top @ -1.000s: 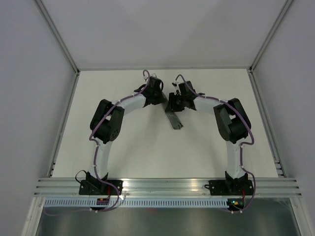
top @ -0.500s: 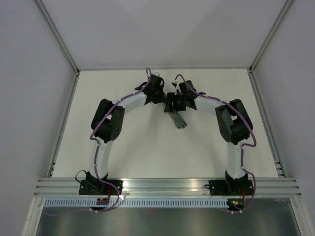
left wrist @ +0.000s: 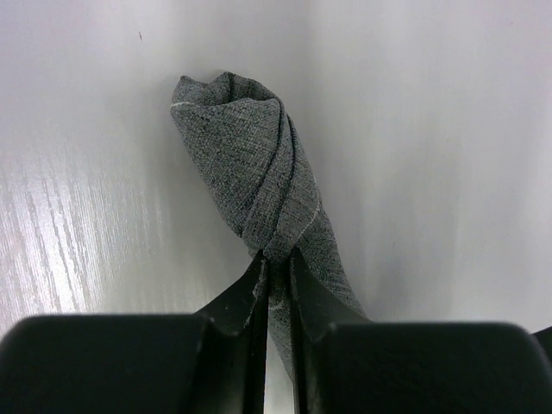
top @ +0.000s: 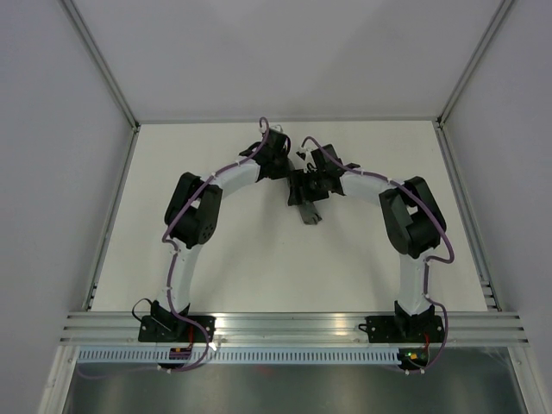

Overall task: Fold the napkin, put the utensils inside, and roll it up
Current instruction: Roll the napkin at the center of the board.

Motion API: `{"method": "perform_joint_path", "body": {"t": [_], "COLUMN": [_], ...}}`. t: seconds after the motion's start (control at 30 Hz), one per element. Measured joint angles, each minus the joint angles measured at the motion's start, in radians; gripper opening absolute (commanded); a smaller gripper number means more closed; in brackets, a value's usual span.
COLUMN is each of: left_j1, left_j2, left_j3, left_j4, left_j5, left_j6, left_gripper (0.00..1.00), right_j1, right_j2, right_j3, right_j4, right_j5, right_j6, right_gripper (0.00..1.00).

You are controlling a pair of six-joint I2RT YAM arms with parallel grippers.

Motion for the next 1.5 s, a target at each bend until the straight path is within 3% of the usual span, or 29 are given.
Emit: {"method": "perform_joint_path", "body": {"t": [0.5, 0.73, 1.5], "left_j1": [0.0, -0.001, -0.003], "left_j2": [0.039, 0.04, 0.04], "left_j3": [0.065, 0.07, 0.07], "left_j4": [-0.021, -0.021, -0.006], "left_j5": [0.014, 0.021, 0.089], "left_j6": [0.029, 0.04, 0.073], "left_gripper": [0.19, 0.32, 0.54], "right_j1": [0.0, 0.0, -0.008], "right_j2": [-0.036, -0.045, -0.062], "right_j3": [-0.044, -0.055, -0.069], "right_j4": [-0.03, -0.044, -0.077], "right_j5": [-0.061, -0.082, -0.095], "right_j6": [-0.026, -0.032, -0.038], "right_gripper": [0.8, 0.79, 0.79]}}
